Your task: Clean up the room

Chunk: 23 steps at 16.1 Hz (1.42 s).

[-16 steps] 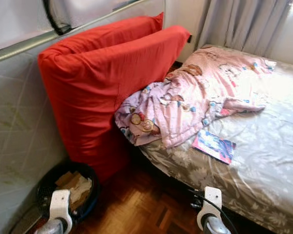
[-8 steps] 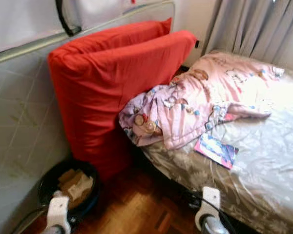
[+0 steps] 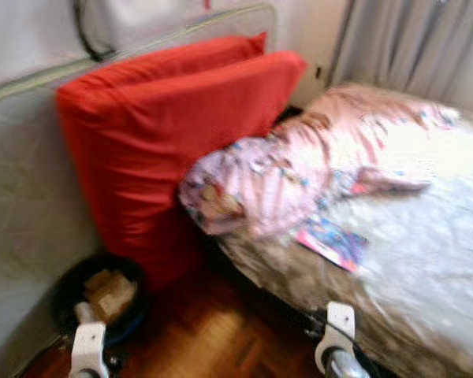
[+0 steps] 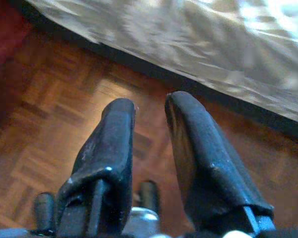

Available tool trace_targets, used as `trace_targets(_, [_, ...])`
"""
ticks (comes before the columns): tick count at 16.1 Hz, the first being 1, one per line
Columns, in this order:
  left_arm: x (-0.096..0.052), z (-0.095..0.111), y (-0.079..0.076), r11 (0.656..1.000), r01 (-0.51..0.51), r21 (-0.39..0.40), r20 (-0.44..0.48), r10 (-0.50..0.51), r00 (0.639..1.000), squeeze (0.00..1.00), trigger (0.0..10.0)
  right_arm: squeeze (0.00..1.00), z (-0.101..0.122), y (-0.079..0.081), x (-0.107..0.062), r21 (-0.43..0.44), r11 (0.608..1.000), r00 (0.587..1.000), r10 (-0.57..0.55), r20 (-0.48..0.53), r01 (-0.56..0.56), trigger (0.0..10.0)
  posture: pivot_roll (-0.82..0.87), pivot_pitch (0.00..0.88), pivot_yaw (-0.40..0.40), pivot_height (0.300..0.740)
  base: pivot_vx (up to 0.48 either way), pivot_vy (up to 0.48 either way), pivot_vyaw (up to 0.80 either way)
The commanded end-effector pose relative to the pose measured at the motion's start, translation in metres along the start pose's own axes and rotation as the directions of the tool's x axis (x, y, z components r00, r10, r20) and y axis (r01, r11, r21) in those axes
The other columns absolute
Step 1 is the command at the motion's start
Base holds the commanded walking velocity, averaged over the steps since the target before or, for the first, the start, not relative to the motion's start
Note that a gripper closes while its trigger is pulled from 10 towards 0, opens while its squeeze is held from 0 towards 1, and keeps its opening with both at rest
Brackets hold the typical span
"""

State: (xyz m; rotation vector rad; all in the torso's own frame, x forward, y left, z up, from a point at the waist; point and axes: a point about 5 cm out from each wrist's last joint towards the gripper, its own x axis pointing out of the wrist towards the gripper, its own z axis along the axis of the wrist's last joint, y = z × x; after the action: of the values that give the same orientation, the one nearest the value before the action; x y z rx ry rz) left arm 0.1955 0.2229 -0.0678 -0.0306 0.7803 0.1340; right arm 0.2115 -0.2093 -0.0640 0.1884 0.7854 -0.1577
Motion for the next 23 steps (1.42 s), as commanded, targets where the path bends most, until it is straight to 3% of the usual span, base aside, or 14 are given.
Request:
trace_targets(1, [-0.001,-0.004,0.000,1.000,-0.001,-0.007,-0.010,0.001,1.000,0.00,10.0,0.00,0.001,-0.001,0.000,0.006,1.000,1.000,-0.005,0.001,0.005,10.0,0.01,0.000,-0.020,0.740,0.000,-0.270,0.00])
trace_targets(11, [0.002,0.005,-0.004,0.999,0.001,-0.045,0.007,-0.001,1.000,0.00,10.0,0.00,0.005,0.000,0.001,0.012,1.000,1.000,0.001,0.010,-0.001,10.0,0.01,0.000,-0.026,0.740,0.000,-0.025,0.00])
trace_targets(20, [0.003,0.008,-0.004,0.999,-0.001,-0.038,0.012,0.002,1.000,0.00,10.0,0.00,0.005,0.000,0.001,0.006,1.000,1.000,0.004,0.005,-0.004,10.0,0.01,0.000,-0.027,0.740,0.268,0.000,0.00])
trace_targets(23, [0.004,0.011,-0.006,0.999,0.003,-0.035,0.019,-0.003,1.000,0.00,10.0,0.00,0.005,0.000,0.001,0.000,1.000,1.000,0.005,0.005,-0.005,10.0,0.01,0.000,-0.026,0.740,0.290,0.000,-0.53])
